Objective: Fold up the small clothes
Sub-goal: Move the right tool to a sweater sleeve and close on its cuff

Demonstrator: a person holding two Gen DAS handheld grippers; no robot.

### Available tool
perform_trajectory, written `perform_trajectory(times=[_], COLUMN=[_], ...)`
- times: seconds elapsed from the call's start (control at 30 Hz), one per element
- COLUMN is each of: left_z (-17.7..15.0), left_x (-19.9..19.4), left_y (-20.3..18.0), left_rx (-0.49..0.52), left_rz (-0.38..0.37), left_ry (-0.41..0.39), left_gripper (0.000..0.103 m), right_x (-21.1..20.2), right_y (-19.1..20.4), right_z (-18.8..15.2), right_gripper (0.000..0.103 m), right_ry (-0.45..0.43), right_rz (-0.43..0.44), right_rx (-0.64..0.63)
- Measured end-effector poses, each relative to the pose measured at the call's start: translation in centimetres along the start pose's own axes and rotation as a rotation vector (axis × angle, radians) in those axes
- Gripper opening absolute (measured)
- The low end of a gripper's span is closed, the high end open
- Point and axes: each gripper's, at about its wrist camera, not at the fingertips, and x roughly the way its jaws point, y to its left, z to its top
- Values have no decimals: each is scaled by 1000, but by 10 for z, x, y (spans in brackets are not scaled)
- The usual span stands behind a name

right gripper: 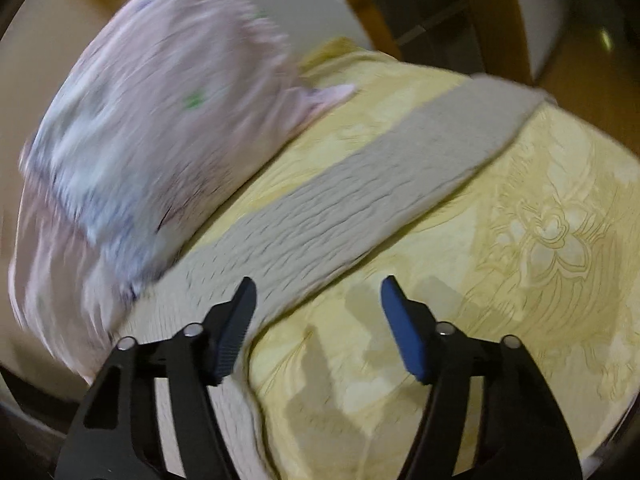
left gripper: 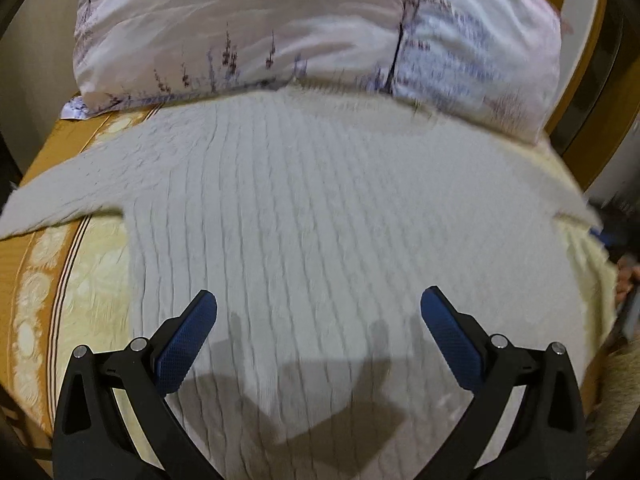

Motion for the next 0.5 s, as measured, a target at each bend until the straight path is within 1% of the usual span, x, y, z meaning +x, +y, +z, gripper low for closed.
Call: perform_trajectory(times=[0.03, 0.1, 0.17, 0.27, 0.37, 0.47, 0.5], left_z=[6, 14, 22, 34, 43, 53, 57], left_x=[0, 0, 3, 10, 18, 30, 34], left_y=[1, 0, -3, -6, -5, -4, -4], left_rx=[-1, 12, 39, 58, 48, 39, 44], left_rz=[-7, 1, -4, -41, -82, -103, -109], left_ry=[-25, -58, -90, -104, -102, -105, -106], left_gripper=[102, 102, 102, 102, 102, 102, 102], right_x=[4, 12, 21, 29, 28, 25, 24], right_y=[-3, -9, -13, -16, -27, -36, -39], right_z=[5, 12, 18, 24, 34, 43, 45], right_gripper=[60, 58, 55, 52, 44, 44, 43], right_ry=[2, 11, 21, 5, -34, -85, -97], right_rz=[-1, -6, -8, -44, -78, -129, -143], right_rx=[17, 52, 82, 114, 151, 163, 161])
